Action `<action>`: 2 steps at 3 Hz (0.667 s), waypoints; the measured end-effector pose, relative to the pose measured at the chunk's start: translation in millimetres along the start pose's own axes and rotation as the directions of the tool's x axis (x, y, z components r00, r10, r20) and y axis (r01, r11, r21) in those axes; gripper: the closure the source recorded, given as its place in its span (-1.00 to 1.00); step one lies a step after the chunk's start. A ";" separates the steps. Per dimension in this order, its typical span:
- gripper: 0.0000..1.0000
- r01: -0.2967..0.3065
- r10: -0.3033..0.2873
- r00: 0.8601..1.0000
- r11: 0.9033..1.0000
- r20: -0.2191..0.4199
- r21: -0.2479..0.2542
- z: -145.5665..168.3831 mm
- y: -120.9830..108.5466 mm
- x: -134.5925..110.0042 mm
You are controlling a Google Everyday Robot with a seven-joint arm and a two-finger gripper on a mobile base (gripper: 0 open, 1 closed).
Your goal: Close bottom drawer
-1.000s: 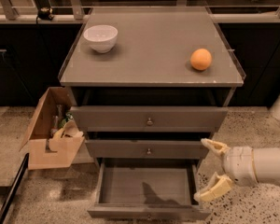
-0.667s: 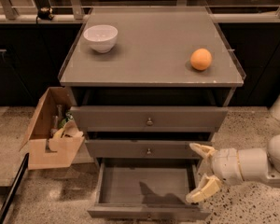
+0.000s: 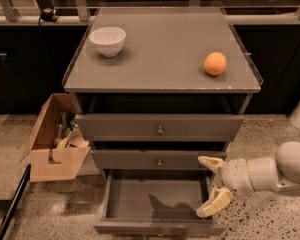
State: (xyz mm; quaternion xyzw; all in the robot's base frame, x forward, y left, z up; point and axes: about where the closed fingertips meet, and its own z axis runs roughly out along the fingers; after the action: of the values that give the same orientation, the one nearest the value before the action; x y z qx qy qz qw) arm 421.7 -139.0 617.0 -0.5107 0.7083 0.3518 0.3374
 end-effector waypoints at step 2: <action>-1.00 -0.025 0.024 1.000 0.979 0.004 0.204 29.6 22.9 49.5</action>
Offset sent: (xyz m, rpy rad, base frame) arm -0.0332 -0.0086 -0.1031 -0.0966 -0.1385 -0.3866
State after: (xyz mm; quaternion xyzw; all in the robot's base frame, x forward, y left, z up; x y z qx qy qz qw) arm 390.8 -132.8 563.5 -0.4644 0.7467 0.2818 0.3840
